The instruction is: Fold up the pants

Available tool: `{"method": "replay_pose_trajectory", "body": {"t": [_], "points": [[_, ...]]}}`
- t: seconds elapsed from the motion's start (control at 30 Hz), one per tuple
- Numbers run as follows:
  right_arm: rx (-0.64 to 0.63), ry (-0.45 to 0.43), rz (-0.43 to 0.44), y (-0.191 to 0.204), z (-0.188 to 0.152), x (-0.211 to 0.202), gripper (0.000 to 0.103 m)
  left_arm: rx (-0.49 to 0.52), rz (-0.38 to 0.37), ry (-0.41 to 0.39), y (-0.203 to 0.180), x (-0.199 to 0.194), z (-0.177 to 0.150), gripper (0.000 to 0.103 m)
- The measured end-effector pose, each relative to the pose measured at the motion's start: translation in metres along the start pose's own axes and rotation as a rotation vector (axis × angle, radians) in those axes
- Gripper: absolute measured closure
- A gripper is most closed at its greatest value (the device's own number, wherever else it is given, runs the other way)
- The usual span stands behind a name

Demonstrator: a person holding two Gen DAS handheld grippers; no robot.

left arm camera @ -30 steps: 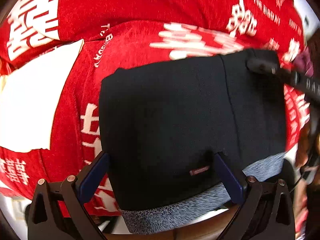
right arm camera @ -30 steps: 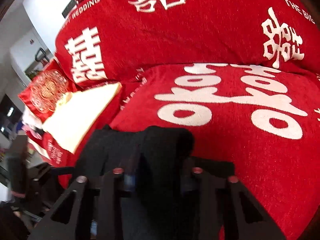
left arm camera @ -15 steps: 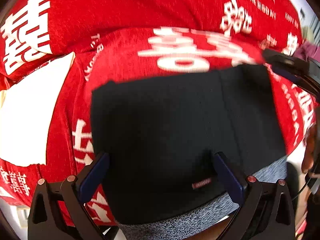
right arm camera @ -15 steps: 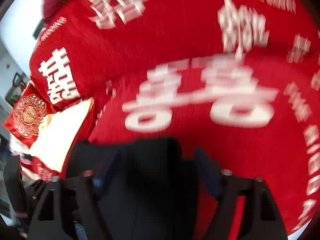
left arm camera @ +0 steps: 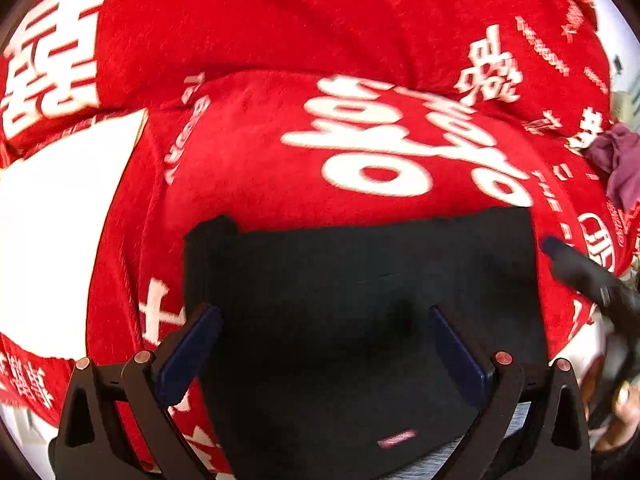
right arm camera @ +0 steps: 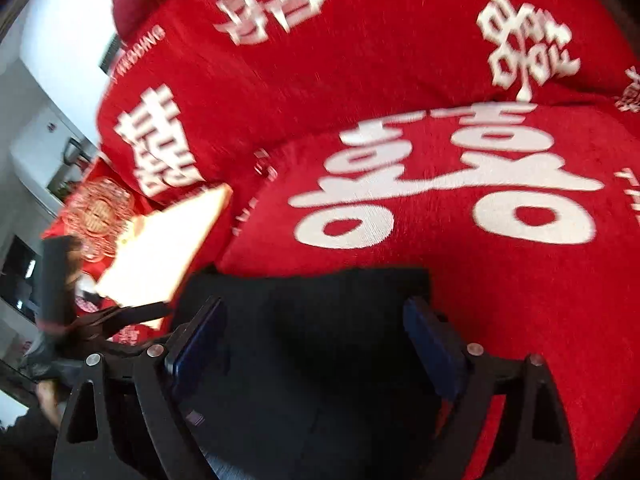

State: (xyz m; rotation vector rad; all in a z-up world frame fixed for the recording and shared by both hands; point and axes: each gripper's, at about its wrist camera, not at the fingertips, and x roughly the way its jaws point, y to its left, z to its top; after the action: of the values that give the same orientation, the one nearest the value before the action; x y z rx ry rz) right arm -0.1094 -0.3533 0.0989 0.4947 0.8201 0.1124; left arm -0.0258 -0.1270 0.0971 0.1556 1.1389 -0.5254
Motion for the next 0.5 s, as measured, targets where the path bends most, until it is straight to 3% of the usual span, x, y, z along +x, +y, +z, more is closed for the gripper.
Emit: {"method": "replay_pose_trajectory", "body": {"t": [0.1,0.2,0.27,0.33,0.43,0.5], "points": [[-0.071,-0.018,-0.067,0.015,-0.026,-0.039,0.011,0.011,0.038,-0.052,0.002,-0.004,0.005,0.000],[-0.145,0.026,0.010,0.037,-0.063,-0.060,0.010,-0.043,0.015,-0.025,0.029,0.008,0.020,0.000],[-0.196,0.070,0.084,0.051,-0.084,-0.058,0.010,-0.116,-0.071,0.028,0.058,0.016,0.029,0.000],[-0.227,0.111,0.159,0.060,-0.102,-0.045,0.010,-0.166,-0.099,0.032,0.080,0.011,0.030,0.000],[-0.182,0.175,0.089,0.044,-0.110,-0.007,0.010,-0.174,-0.052,0.029,0.104,0.003,0.025,0.000],[-0.110,0.130,0.142,0.032,-0.109,-0.004,0.010,-0.135,-0.010,0.057,0.108,0.004,0.015,0.000]]}}
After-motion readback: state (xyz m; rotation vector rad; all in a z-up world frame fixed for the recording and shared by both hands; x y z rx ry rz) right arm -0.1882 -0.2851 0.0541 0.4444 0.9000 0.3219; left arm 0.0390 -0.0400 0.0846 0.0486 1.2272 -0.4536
